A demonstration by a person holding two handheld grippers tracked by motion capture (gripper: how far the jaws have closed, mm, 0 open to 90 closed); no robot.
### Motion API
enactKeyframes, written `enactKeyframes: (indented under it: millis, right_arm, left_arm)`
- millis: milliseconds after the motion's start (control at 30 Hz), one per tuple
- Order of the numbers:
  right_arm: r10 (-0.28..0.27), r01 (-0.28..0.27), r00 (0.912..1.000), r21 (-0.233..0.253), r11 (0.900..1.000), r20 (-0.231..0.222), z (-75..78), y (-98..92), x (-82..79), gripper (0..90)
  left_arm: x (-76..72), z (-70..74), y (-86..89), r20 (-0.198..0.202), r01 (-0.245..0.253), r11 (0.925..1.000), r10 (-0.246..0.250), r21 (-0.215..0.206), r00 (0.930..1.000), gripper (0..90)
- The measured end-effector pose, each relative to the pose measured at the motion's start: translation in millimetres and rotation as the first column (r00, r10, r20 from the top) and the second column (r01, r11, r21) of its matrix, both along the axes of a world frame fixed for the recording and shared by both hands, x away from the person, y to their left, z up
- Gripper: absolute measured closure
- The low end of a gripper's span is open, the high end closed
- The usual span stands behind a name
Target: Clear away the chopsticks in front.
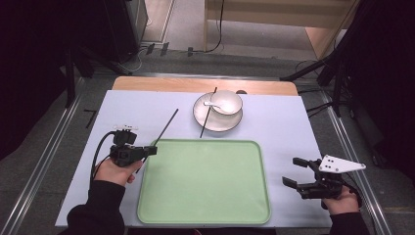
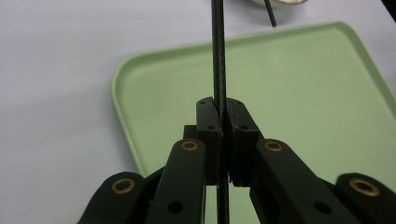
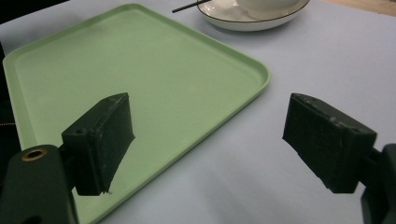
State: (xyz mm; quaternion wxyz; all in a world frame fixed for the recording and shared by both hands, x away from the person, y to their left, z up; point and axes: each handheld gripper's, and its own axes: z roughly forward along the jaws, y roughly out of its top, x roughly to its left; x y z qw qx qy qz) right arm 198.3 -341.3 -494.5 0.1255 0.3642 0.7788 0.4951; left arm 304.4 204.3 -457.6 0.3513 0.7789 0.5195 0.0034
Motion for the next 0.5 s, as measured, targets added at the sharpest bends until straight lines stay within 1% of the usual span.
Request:
enactKeyframes:
  millis: [33, 67, 100, 133, 167, 233, 300, 333, 367, 400, 433, 500]
  right_arm:
    - [0.002, -0.002, 1.0000, -0.001, 1.000, -0.002, -0.2, 0.2, 0.4, 16.5]
    - [0.002, -0.002, 1.0000, -0.001, 1.000, -0.002, -0.2, 0.2, 0.4, 16.5]
    - [0.002, -0.002, 1.0000, 0.000, 1.000, -0.002, 0.3, 0.5, 0.5, 16.5]
    - [0.003, -0.003, 1.0000, -0.001, 1.000, -0.001, 0.4, 0.6, 0.6, 16.5]
    - [0.003, -0.003, 1.0000, -0.001, 1.000, -0.001, 0.4, 0.6, 0.6, 16.5]
    - [0.004, -0.004, 1.0000, 0.000, 1.000, 0.000, 0.3, 0.8, 0.9, 16.5]
    - [0.007, -0.007, 1.0000, 0.000, 1.000, -0.002, 0.2, 0.9, 1.5, 16.5]
    - [0.007, -0.007, 1.0000, 0.000, 1.000, -0.002, 0.2, 0.9, 1.5, 16.5]
    - [0.008, -0.008, 1.0000, 0.003, 1.000, 0.001, 0.4, 1.5, 1.6, 16.5]
    - [0.008, -0.008, 1.0000, 0.003, 1.000, 0.001, 0.5, 1.6, 1.5, 16.5]
    - [0.009, -0.009, 1.0000, 0.003, 1.000, 0.001, 0.5, 1.6, 1.5, 16.5]
    - [0.010, -0.010, 1.0000, 0.003, 1.000, 0.003, 0.5, 1.6, 1.7, 16.5]
  left_arm:
    - [-6.4, -3.7, -1.7, -0.015, 0.013, 0.9997, -0.013, 0.020, 0.9998, 86.3]
    - [-6.4, -3.7, -1.7, -0.015, 0.013, 0.9997, -0.013, 0.020, 0.9998, 86.3]
    - [-9.4, -5.5, -2.8, -0.020, 0.014, 0.9995, -0.014, 0.029, 0.9997, 86.3]
    - [-15.2, -9.4, -5.0, -0.035, 0.020, 0.9993, -0.019, 0.031, 0.9992, 86.3]
    - [-15.2, -9.4, -5.0, -0.035, 0.020, 0.9993, -0.019, 0.031, 0.9992, 86.3]
    - [-20.7, -14.3, -8.0, -0.066, 0.035, 0.9993, -0.034, 0.011, 0.9972, 86.2]
    - [-26.8, -18.2, -12.8, -0.087, 0.050, 0.9986, -0.049, 0.015, 0.9950, 86.2]
    - [-29.4, -19.3, -13.9, -0.088, 0.058, 0.9980, -0.056, 0.025, 0.9946, 86.2]
    - [-33.5, -21.3, -14.1, -0.090, 0.055, 0.9977, -0.052, 0.039, 0.9946, 86.2]
    - [-33.5, -21.3, -14.1, -0.090, 0.055, 0.9977, -0.052, 0.039, 0.9946, 86.2]
    - [-36.2, -24.1, -11.8, -0.106, 0.047, 0.9980, -0.042, 0.043, 0.9935, 86.2]
    - [-37.4, -25.7, -10.6, -0.113, 0.044, 0.9980, -0.039, 0.045, 0.9928, 86.2]
